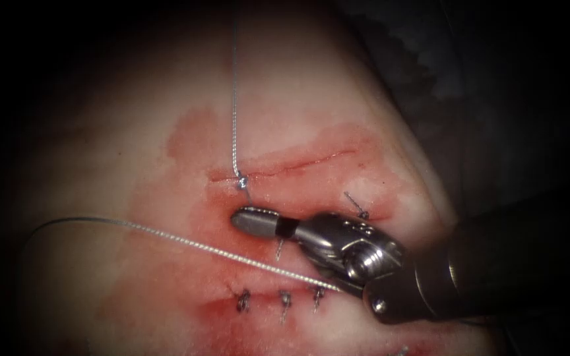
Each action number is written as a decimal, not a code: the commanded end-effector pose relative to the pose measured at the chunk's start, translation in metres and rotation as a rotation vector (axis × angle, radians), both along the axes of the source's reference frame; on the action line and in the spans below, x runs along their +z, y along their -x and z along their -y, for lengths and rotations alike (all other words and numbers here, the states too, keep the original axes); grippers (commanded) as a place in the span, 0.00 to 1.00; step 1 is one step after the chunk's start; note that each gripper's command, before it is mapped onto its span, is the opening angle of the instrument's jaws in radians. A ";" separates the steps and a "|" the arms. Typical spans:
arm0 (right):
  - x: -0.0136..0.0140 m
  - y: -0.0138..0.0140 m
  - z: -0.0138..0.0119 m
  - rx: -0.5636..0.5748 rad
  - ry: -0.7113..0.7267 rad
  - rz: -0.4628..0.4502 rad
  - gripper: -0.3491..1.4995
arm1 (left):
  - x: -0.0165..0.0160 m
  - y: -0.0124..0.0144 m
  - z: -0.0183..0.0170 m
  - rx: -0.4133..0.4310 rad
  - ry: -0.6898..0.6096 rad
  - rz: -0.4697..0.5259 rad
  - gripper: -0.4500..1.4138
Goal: Wound Closure
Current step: Tighten the knot by pulling down with the right gripper and up with the left gripper
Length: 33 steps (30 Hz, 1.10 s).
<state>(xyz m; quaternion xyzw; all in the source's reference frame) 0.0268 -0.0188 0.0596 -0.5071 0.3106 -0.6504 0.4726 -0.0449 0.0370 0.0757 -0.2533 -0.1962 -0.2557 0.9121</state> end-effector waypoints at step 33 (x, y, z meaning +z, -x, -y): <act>0.0005 -0.0010 0.0049 -0.139 -0.022 -0.041 0.00 | -0.0016 0.0036 -0.0043 -0.086 0.147 -1.030 0.00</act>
